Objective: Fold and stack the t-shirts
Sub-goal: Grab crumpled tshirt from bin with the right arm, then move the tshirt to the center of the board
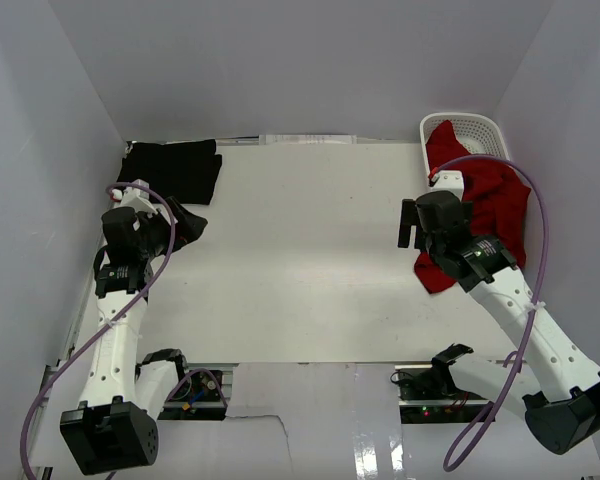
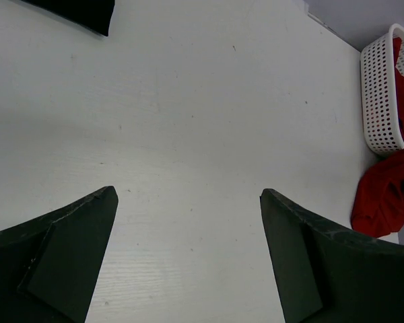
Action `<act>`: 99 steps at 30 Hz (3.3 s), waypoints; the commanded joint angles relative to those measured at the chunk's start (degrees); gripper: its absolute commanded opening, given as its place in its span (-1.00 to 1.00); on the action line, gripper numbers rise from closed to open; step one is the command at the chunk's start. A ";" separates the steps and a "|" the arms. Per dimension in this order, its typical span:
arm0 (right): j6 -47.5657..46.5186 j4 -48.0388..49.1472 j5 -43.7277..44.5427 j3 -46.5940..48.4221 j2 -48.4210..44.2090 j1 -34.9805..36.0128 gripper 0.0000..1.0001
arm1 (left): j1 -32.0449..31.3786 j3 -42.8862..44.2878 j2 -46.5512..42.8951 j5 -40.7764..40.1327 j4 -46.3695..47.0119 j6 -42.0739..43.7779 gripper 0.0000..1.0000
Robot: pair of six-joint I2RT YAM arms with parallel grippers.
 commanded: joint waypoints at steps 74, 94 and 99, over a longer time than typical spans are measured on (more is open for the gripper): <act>4.88 2.11 -42.27 61.05 45.69 -34.35 -0.85 | -1.20 1.72 3.09 -4.12 -3.86 2.05 0.96; -10.84 -3.83 -61.04 44.28 24.09 9.77 -0.85 | -1.29 1.72 3.71 -3.68 -3.86 1.96 0.96; -9.27 -1.91 -54.53 37.59 23.65 9.77 -0.85 | -1.38 1.63 3.53 -3.68 -3.77 1.96 0.96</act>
